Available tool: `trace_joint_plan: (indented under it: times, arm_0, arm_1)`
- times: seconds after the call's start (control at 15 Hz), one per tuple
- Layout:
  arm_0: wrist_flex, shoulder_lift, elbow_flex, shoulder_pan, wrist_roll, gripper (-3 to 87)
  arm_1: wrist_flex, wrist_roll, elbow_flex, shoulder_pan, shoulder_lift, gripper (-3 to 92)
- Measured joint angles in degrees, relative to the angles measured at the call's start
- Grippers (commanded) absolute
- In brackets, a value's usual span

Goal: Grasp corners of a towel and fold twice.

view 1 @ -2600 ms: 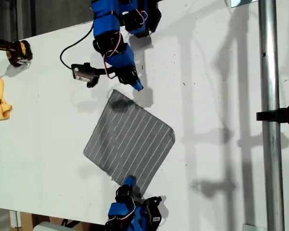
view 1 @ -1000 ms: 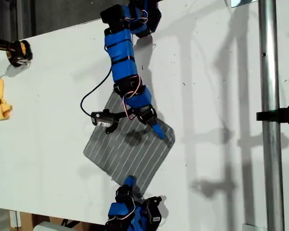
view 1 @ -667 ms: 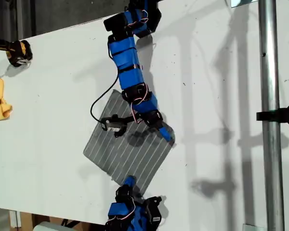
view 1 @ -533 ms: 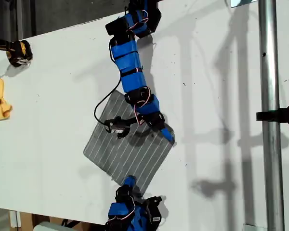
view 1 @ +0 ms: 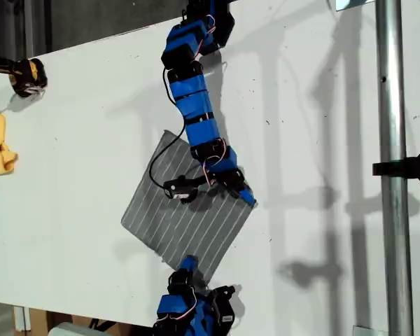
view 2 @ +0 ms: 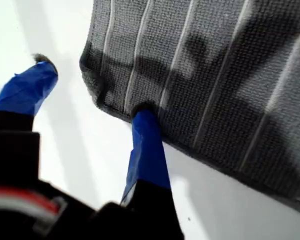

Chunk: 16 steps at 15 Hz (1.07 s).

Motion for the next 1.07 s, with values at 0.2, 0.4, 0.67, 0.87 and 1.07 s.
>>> trace_joint_plan:
  times: [0.2,0.4,0.67,0.87,1.07]
  arm_0:
    - [0.0,0.0,0.0,0.0,-0.18,-0.9]
    - [0.0,0.0,0.0,0.0,-0.35,-0.9]
    - [0.0,0.0,0.0,0.0,-0.44,-0.9]
    - [0.0,0.0,0.0,0.0,-0.53,-0.9]
    - [0.0,0.0,0.0,0.0,-0.53,-0.9]
  arm_1:
    - [1.76,0.26,-1.41,1.85,-1.32,32.9]
    - [10.37,1.41,-1.76,2.72,-1.05,33.3]
    - [19.25,2.29,-1.67,2.55,0.44,26.0]
    - [22.68,2.46,-2.02,1.49,0.79,28.2]
    - [29.62,3.34,-2.55,0.97,0.62,24.3]
